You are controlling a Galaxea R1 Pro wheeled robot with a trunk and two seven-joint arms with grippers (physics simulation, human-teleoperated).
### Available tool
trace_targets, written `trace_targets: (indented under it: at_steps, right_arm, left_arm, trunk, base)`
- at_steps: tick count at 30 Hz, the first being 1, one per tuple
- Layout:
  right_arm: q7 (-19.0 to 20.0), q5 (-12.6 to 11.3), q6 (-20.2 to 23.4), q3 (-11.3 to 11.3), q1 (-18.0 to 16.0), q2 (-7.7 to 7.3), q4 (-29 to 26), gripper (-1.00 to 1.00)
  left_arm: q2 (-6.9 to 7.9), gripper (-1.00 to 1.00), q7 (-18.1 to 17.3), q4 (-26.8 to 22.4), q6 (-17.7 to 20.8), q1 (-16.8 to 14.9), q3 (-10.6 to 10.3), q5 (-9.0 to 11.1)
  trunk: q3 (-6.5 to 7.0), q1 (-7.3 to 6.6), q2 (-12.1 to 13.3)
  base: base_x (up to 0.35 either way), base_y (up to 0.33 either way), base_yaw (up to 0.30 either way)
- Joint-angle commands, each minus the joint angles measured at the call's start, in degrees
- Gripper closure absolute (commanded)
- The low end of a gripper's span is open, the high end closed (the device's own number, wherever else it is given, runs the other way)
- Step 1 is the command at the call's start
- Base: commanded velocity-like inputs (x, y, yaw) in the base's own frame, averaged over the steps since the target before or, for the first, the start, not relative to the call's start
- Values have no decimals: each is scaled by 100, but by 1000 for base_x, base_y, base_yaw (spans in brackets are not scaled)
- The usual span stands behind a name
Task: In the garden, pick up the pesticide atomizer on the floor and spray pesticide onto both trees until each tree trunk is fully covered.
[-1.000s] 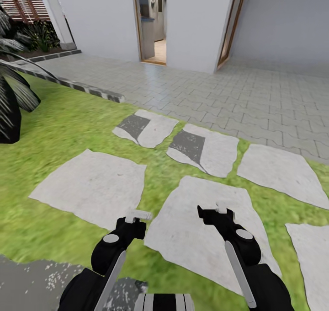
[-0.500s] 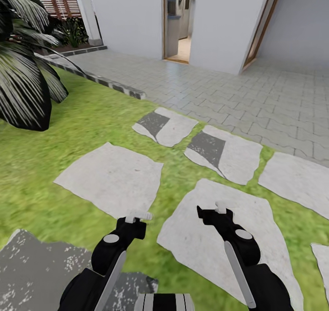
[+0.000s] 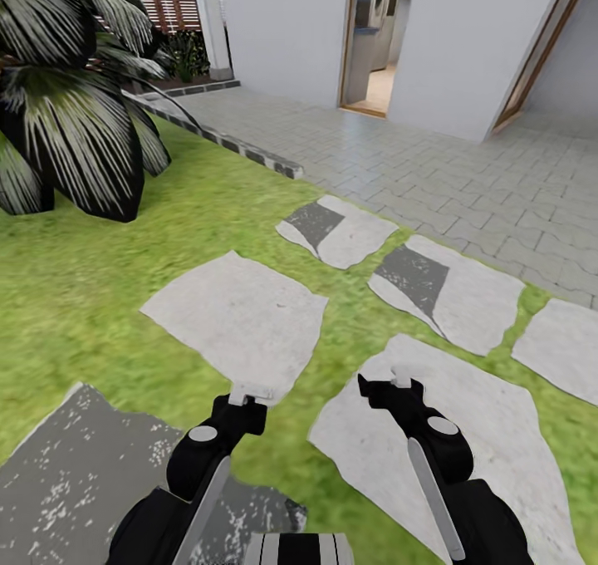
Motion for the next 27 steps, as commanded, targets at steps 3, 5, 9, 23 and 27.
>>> trace_targets:
  at_steps: [3,5,9,23,27]
  right_arm:
    - [-53,-61,28,5,-2,-1,-8,-100]
    - [-53,-61,30,5,-2,-1,-8,-100]
    - [-53,-61,31,5,-2,-1,-8,-100]
    - [-53,-53,32,5,-2,-7,-8,-100]
    - [-53,-53,32,5,-2,-9,-8,-100]
  left_arm:
    - [1,100,43,-4,25,-5,-38,35]
    - [0,100,43,-4,25,-5,-43,35]
    - [0,100,98,-4,25,-5,-50,35]
    - [8,100,272,-4,18,-5,-160,35]
    - [12,100,272,-4,16,-5,-165,35]
  trunk:
    - [-4,-1,-2]
    - [-4,-1,-2]
    - [-4,-1,-2]
    - [4,-1,-2]
    - [12,-1,-2]
  base:
    - [0,0,288]
    - [0,0,287]
    - [0,0,288]
    - [0,0,288]
    - [0,0,288]
